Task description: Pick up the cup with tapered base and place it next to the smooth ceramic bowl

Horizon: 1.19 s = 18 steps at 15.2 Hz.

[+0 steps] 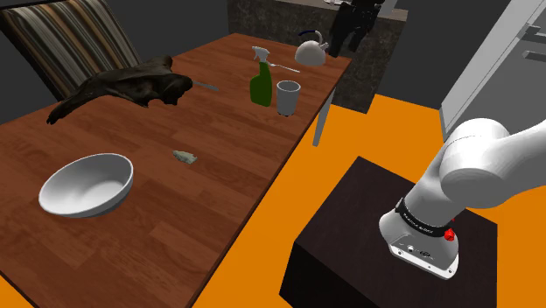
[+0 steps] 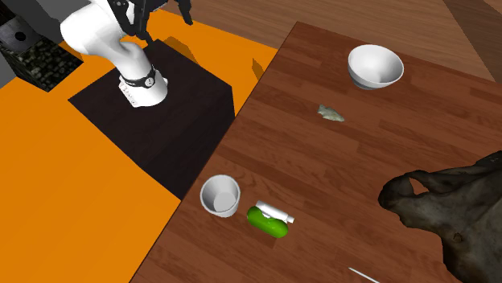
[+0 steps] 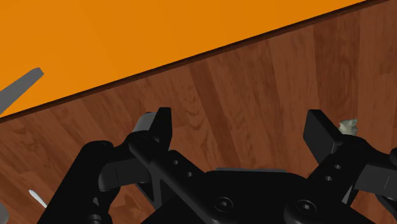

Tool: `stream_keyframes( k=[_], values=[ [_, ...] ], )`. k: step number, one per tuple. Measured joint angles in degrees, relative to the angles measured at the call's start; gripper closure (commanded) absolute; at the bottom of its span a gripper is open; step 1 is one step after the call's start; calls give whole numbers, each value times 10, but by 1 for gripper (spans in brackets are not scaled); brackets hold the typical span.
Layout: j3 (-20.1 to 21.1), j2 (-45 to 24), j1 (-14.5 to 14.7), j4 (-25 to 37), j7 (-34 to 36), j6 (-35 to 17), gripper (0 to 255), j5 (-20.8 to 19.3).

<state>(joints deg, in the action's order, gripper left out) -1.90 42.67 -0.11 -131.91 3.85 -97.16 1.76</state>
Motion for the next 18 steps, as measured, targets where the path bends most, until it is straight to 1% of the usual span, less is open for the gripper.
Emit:
stream_keyframes(
  k=[2, 5, 13, 18],
  values=[
    [-4, -7, -1, -1, -4, -7, 0, -1],
    [-25, -39, -5, -7, -29, -42, 0, -8],
    [-86, -174, -12, 14, -104, -147, 0, -8],
    [-123, -276, -13, 55, -159, -199, 0, 11]
  ],
)
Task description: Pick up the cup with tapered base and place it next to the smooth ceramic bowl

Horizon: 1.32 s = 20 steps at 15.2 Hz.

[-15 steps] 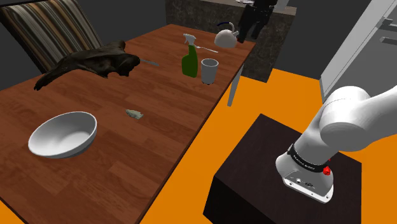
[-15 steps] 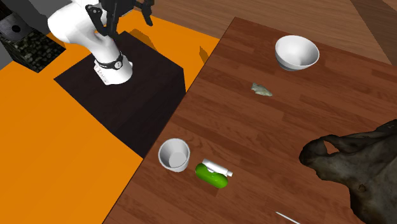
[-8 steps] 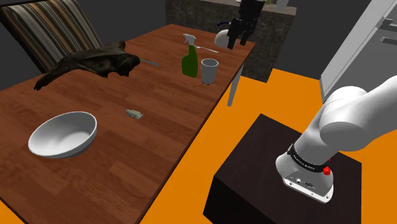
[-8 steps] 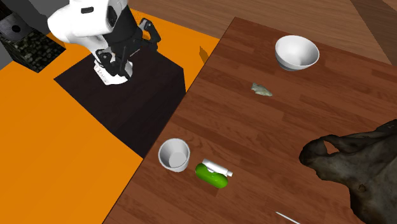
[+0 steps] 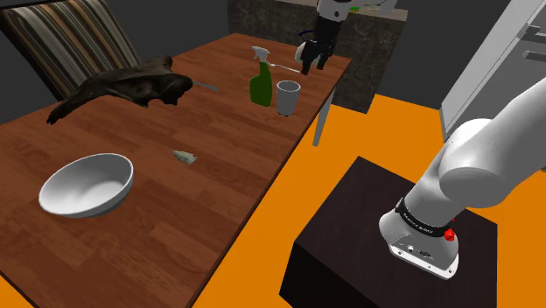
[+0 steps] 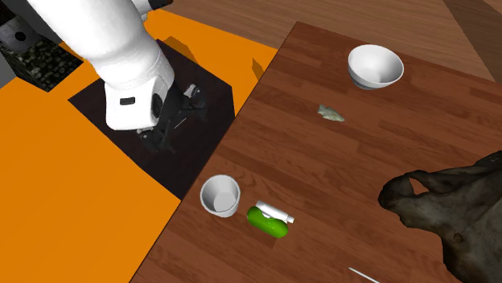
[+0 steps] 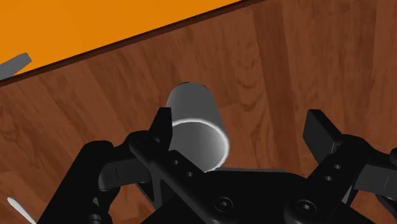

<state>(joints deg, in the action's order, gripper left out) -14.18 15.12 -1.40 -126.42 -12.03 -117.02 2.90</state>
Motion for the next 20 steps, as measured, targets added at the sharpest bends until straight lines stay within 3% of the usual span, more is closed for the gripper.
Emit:
stream_keyframes(
  k=[7, 12, 20],
  values=[
    [-33, -148, -6, 77, -78, -52, 0, 54],
    [-43, -261, -28, 168, -135, -56, 0, 103],
    [-36, -307, -32, 164, -153, -101, 0, 127]
  ],
)
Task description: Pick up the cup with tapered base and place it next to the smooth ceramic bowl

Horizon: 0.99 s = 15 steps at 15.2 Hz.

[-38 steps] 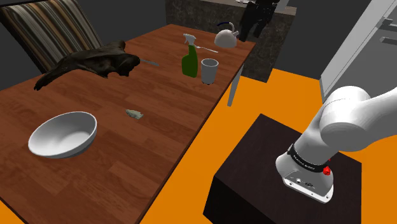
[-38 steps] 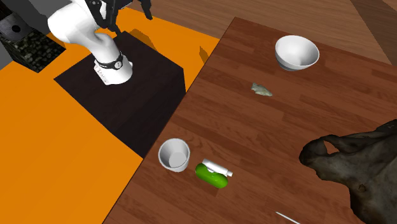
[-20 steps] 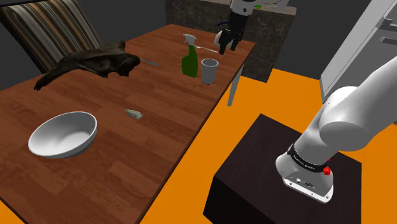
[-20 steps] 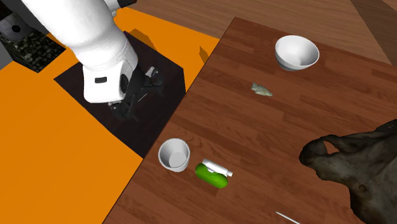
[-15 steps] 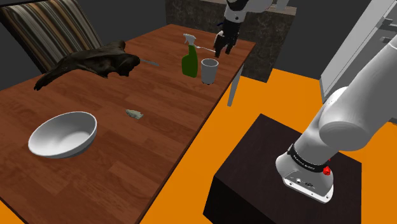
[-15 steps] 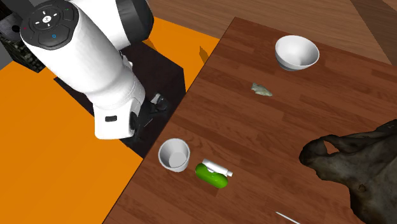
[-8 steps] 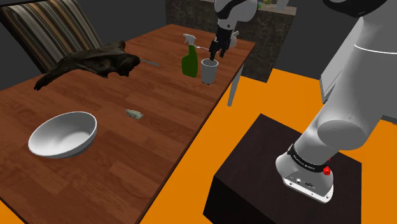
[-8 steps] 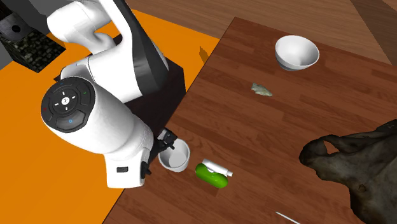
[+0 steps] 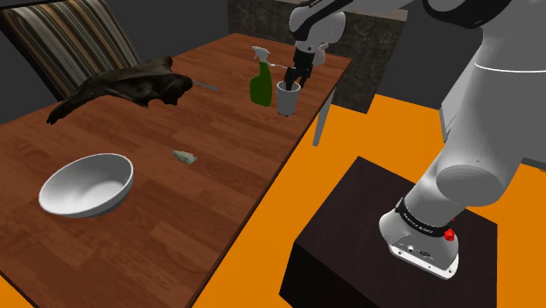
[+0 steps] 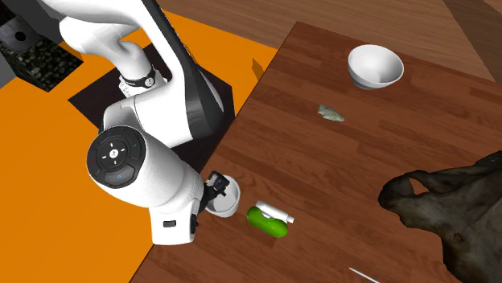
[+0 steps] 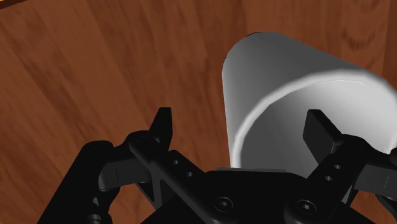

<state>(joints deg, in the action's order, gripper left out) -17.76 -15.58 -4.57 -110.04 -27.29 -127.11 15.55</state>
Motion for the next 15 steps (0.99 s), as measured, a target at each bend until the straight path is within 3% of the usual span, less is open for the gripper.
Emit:
stream_keyframes(
  k=[6, 7, 15],
  values=[
    [1, -4, -1, 0, -2, -4, 0, 2],
    [1, -4, -1, 0, -2, -4, 255, 2],
    [1, -4, -1, 0, -2, -4, 255, 2]
  ],
)
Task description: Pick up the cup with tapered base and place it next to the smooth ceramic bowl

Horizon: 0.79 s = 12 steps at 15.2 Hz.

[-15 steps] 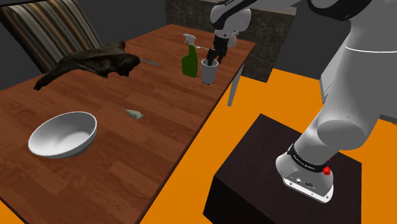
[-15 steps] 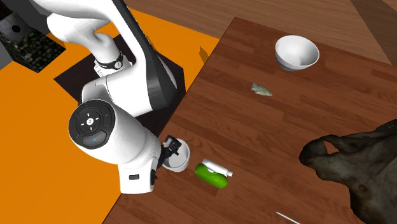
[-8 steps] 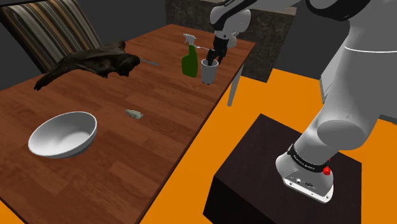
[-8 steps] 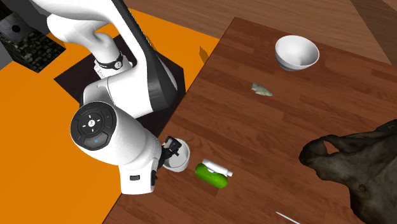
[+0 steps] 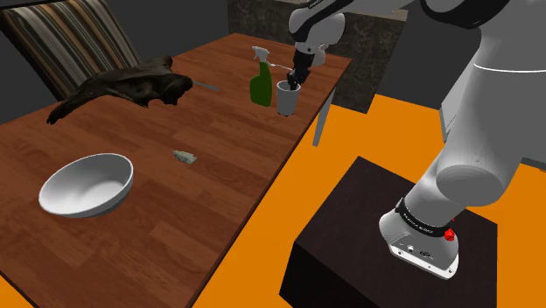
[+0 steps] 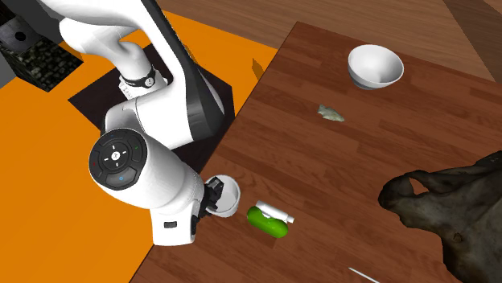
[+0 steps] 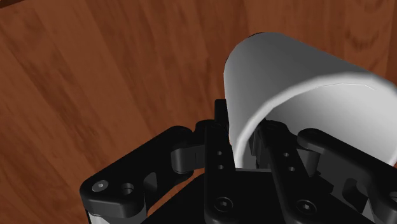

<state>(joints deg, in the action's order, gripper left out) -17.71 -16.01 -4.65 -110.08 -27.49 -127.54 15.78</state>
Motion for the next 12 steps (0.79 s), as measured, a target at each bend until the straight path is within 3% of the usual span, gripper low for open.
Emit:
stream_keyframes(
  k=[12],
  values=[
    [-6, 31, 4, 29, 19, 56, 255, -20]
  ],
)
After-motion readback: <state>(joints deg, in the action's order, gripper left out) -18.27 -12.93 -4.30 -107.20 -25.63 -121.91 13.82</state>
